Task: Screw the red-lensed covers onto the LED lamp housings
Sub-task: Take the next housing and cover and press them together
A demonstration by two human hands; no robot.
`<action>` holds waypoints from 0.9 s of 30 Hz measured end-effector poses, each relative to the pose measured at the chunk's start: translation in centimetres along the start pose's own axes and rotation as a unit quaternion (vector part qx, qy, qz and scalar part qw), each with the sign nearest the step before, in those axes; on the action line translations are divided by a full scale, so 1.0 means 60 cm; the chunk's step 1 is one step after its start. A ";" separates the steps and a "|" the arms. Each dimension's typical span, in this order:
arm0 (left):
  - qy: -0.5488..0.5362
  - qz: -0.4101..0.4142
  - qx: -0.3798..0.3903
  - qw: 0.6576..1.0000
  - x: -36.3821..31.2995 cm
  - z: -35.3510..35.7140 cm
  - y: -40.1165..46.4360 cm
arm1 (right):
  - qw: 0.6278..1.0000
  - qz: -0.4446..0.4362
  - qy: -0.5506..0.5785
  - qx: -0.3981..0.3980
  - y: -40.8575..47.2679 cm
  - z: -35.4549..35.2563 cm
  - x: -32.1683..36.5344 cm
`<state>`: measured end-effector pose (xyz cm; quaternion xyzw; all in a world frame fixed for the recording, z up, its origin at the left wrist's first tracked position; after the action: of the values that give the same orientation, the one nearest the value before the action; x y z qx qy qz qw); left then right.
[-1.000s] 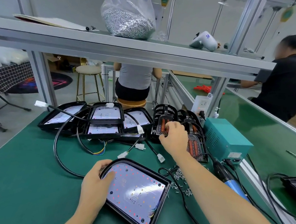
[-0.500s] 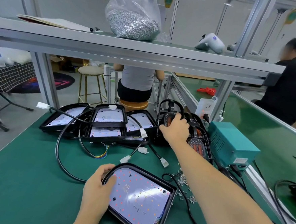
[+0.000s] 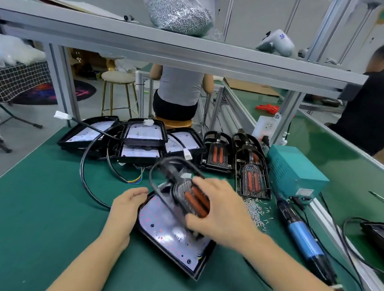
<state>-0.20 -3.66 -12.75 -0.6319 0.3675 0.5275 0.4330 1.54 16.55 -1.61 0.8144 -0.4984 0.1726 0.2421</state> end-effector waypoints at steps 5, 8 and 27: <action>-0.045 -0.020 0.017 0.999 -0.001 0.001 -0.001 | 0.999 -0.013 -0.028 0.043 -0.034 0.040 0.010; -0.062 -0.030 0.006 0.998 0.002 -0.002 0.000 | 0.998 -0.023 -0.043 0.047 -0.042 0.050 0.015; 0.015 0.008 0.052 0.998 -0.009 0.031 -0.010 | 0.994 0.017 -0.094 0.049 -0.061 0.078 0.006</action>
<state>-0.36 -1.71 -12.23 -0.6135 0.4062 0.5015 0.4552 5.18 15.05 -6.07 0.8292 -0.5237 0.1240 0.1507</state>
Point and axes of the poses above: each hand's wrist, its own y-axis towards the middle knuckle, its own z-axis out of the palm, x = y × z, the point moved 9 cm from there along y, towards the middle knuckle, and after that the axes turned 11 degrees about y, right-handed, at the moved point
